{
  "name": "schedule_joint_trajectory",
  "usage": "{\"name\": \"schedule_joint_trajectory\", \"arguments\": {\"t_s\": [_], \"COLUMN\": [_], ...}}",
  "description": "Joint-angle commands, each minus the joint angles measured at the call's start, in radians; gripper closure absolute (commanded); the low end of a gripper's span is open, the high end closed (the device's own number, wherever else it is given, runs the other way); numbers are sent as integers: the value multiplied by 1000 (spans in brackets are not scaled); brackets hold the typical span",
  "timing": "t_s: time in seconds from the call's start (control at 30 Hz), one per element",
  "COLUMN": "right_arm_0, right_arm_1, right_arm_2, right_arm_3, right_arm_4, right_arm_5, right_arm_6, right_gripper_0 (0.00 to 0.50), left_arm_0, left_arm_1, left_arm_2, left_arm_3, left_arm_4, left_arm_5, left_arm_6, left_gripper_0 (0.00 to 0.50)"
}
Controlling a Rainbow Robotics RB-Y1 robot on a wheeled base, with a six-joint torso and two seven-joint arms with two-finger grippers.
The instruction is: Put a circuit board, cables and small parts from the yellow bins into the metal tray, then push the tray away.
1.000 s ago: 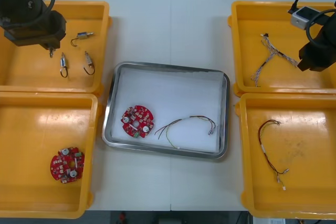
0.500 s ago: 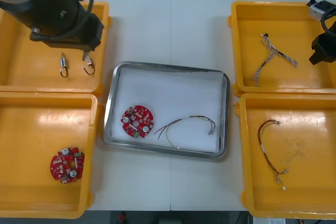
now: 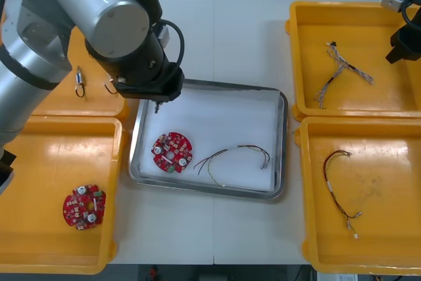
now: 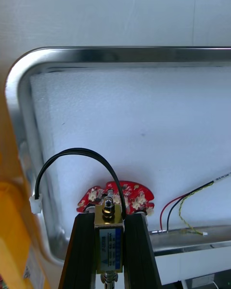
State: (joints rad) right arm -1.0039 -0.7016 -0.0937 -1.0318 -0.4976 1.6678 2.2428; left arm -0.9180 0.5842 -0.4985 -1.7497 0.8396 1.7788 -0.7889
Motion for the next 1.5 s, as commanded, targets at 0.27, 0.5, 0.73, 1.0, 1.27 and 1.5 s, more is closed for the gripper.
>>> {"name": "schedule_joint_trajectory", "arguments": {"t_s": [0.27,0.5,0.73,1.0,1.27,1.5], "right_arm_0": [-163,-171,-171,-139,-98,-71], "right_arm_1": [-9,25,70,105,119,120], "right_arm_2": [66,68,71,71,78,109], "right_arm_3": [248,345,417,452,452,452], "right_arm_4": [-6,-7,-4,-4,-12,-7], "right_arm_5": [-212,-321,-396,-442,-462,-499], "right_arm_6": [169,184,184,184,184,179], "right_gripper_0": [0,0,0,0,0,0], "left_arm_0": [-52,-53,-52,-52,-52,-52], "left_arm_1": [-47,-79,-79,-79,-79,-78], "left_arm_2": [-160,-212,-241,-253,-252,-239], "left_arm_3": [150,225,228,226,226,226], "left_arm_4": [-77,-128,-143,-158,-158,-158], "left_arm_5": [-196,-271,-280,-280,-280,-279], "left_arm_6": [-21,-24,-24,-21,-13,-10], "left_gripper_0": [500,500,500,497,0,0]}}
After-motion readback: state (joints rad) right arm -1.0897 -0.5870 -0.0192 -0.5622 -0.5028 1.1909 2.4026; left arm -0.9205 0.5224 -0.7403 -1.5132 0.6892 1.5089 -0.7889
